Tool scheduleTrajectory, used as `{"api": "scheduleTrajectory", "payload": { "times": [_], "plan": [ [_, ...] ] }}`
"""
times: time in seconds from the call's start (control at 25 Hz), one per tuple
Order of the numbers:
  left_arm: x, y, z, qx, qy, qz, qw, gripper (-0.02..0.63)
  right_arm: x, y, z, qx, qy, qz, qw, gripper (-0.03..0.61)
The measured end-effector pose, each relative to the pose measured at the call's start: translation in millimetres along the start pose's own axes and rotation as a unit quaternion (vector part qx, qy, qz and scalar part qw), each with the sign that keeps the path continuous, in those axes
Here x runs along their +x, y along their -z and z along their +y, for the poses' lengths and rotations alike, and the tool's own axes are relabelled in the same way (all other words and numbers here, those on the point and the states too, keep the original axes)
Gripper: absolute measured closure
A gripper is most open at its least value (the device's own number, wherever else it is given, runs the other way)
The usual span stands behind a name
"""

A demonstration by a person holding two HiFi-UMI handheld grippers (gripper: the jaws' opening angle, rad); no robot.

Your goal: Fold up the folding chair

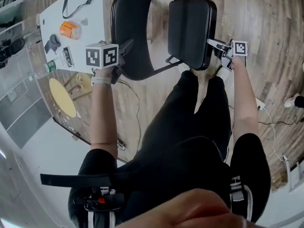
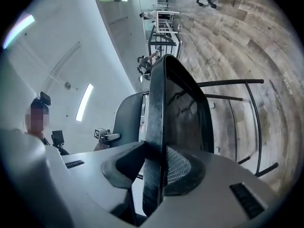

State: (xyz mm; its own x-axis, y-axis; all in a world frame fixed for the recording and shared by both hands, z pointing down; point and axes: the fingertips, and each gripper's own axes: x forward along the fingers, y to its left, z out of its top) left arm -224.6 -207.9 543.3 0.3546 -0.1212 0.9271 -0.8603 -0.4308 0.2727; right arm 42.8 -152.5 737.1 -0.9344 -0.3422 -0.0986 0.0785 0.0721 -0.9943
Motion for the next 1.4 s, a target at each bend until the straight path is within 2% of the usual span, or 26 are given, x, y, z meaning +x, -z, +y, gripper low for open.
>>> {"api": "scheduleTrajectory", "payload": {
  "times": [0.2, 0.44, 0.68, 0.88, 1.04, 1.4],
  "plan": [
    [-26, -3, 21, 0.005, -0.016, 0.003, 0.9999, 0.555, 79, 8, 31, 0.003, -0.026, 0.006, 1.000, 0.499],
    [-43, -4, 42, 0.009, -0.020, 0.004, 0.9998, 0.555, 154, 12, 53, -0.030, -0.019, 0.022, 0.999, 0.497],
    [-54, -2, 58, 0.011, -0.028, 0.006, 0.9995, 0.555, 216, 19, 62, -0.015, -0.023, 0.026, 0.999, 0.497],
    [-64, 0, 74, 0.012, -0.040, 0.008, 0.9991, 0.555, 269, 26, 57, -0.019, 0.013, 0.039, 0.999, 0.495],
    [-69, 2, 88, 0.012, -0.045, 0.007, 0.9989, 0.555, 301, 31, 43, -0.020, 0.068, 0.044, 0.997, 0.494],
    [-73, 5, 111, 0.014, -0.054, 0.007, 0.9984, 0.555, 355, 37, 31, -0.042, 0.104, 0.061, 0.992, 0.486]
  ]
}}
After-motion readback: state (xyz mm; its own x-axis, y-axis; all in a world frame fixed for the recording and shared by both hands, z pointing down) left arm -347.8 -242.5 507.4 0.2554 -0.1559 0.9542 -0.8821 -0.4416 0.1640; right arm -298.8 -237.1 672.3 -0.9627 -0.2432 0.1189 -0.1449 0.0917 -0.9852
